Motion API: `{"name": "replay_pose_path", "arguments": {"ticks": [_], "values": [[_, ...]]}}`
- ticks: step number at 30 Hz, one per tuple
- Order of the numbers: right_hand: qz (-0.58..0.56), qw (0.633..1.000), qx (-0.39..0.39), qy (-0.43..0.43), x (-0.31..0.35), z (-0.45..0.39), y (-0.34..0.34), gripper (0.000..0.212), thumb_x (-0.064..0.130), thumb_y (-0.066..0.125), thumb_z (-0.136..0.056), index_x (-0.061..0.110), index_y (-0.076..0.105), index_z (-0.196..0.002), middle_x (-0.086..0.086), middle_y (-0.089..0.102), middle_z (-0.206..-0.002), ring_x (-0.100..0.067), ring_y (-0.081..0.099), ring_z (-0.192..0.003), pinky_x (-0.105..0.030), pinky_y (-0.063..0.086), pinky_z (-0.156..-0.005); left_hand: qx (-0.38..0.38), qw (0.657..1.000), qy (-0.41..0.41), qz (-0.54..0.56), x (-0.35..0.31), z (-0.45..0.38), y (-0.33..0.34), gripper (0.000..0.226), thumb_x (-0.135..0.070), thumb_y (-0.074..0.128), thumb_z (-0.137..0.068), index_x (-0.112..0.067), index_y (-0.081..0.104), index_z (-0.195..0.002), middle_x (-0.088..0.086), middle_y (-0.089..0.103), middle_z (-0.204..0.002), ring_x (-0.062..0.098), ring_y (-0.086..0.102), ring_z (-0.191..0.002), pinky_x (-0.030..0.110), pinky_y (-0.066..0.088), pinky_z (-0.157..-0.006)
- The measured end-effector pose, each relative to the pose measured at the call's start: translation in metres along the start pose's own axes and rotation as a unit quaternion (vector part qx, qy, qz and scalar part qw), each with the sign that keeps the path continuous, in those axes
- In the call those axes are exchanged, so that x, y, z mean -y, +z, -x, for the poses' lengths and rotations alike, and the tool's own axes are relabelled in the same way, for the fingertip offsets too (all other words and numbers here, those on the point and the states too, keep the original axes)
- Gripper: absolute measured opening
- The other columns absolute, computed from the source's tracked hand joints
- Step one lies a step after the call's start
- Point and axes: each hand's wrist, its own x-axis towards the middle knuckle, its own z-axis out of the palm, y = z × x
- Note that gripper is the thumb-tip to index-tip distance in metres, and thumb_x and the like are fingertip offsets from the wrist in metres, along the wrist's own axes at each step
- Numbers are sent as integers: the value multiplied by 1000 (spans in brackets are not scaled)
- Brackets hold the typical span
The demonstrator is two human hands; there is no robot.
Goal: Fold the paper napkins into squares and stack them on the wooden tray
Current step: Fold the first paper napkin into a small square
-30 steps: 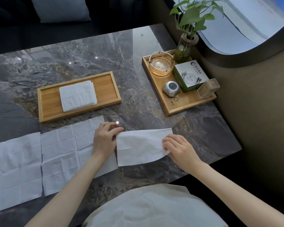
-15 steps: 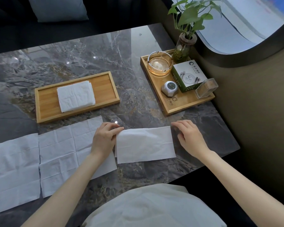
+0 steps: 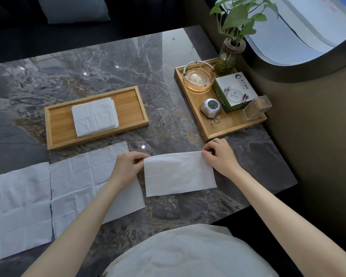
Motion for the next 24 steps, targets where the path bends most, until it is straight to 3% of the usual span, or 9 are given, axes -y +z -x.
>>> {"name": "replay_pose_path", "arguments": {"ticks": [3, 6, 8, 10, 13, 15, 17, 21, 24], "values": [[28, 999, -17, -6, 4, -2, 2, 12, 17, 56, -86, 10, 64, -90, -4, 59, -92, -20, 47, -93, -35, 44, -77, 0, 999, 5, -45, 0, -6, -7, 22, -3, 61, -81, -10, 70, -99, 7, 61, -87, 12, 51, -68, 12, 38, -64], [86, 991, -88, -48, 12, 7, 6, 14, 10, 59, -82, 8, 61, -96, -9, 63, -96, -25, 52, -91, -39, 47, -75, -77, 992, 27, -92, -7, -3, -6, 29, 4, 50, -82, -6, 66, -104, 14, 59, -100, 22, 53, -86, 30, 44, -75], [108, 982, -135, -81, 20, 20, 14, 16, 7, 58, -81, 6, 63, -97, -11, 66, -97, -29, 58, -92, -39, 48, -75, -101, 985, 78, -115, -16, 3, 5, 31, -7, 43, -84, -5, 64, -106, 16, 61, -104, 29, 55, -96, 40, 48, -81], [118, 978, -132, -111, 28, 35, 27, 25, 14, 48, -85, 7, 62, -104, -12, 67, -105, -29, 59, -99, -39, 47, -82, -63, 976, 134, -157, -24, 12, 24, 40, -21, 35, -86, -7, 57, -117, 15, 60, -116, 30, 54, -109, 44, 45, -92], [146, 981, -60, -116, 37, 50, 50, 44, 29, 31, -93, 10, 48, -129, -10, 54, -134, -25, 45, -127, -39, 26, -105, 32, 954, 188, -230, -35, 21, 58, 50, -32, 23, -93, -14, 28, -139, 7, 34, -147, 22, 24, -138, 35, 16, -112], [179, 979, -23, -92, 35, 55, 60, 52, 37, 17, -97, 11, 33, -140, -8, 38, -146, -21, 26, -138, -39, 7, -111, 71, 946, 175, -264, -35, 23, 72, 54, -40, 5, -91, -19, 0, -141, 0, 2, -153, 14, -5, -140, 32, -6, -114], [194, 979, 5, -61, 27, 56, 63, 60, 43, 3, -96, 11, 22, -143, -7, 28, -151, -18, 14, -139, -38, -7, -111, 85, 943, 140, -289, -26, 22, 78, 58, -45, -6, -85, -20, -13, -138, -4, -15, -149, 12, -17, -137, 33, -13, -112], [226, 973, 21, -48, 9, 56, 58, 59, 43, 4, -95, 13, 16, -144, -6, 26, -152, -17, 13, -139, -37, -10, -111, 67, 932, 122, -336, -4, 17, 73, 60, -46, 8, -89, -15, 3, -140, 2, 10, -153, 19, 0, -139, 37, -6, -111], [236, 971, 12, -36, -5, 56, 51, 58, 45, 7, -93, 18, 3, -145, -1, 13, -155, -12, -2, -140, -35, -20, -109, 56, 925, 115, -358, 5, 19, 65, 63, -53, -2, -89, -17, 2, -140, -1, 7, -151, 20, 1, -138, 37, -7, -109]]}}
